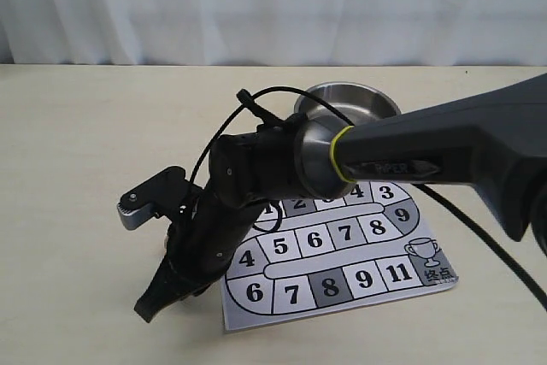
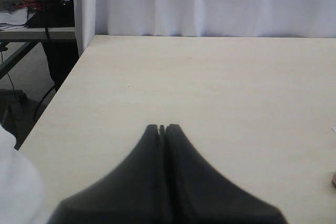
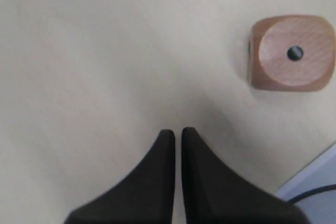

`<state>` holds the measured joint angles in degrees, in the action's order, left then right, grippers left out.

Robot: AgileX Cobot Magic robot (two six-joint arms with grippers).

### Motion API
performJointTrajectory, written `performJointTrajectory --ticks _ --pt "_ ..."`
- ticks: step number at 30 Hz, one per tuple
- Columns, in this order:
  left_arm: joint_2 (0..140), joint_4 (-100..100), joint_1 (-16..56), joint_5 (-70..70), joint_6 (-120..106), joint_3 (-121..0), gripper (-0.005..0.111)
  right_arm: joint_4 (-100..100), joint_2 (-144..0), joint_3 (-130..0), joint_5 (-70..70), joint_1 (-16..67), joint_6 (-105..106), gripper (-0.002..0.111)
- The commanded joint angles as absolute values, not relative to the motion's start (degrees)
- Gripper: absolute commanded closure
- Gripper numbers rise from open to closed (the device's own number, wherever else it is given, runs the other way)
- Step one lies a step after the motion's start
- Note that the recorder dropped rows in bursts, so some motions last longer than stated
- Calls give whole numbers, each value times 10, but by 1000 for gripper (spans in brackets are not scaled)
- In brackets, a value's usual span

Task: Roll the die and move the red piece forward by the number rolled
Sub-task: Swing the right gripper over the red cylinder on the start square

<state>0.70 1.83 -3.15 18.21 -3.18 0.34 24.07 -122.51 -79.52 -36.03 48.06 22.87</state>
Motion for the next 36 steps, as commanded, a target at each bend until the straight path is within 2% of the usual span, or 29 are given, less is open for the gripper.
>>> performJointTrajectory --ticks 1,36 --pt "7 18 -27 175 -32 0 107 210 -1226 -799 -357 481 210 104" --pt "7 18 -27 175 -32 0 107 169 -1230 -799 -330 480 151 104"
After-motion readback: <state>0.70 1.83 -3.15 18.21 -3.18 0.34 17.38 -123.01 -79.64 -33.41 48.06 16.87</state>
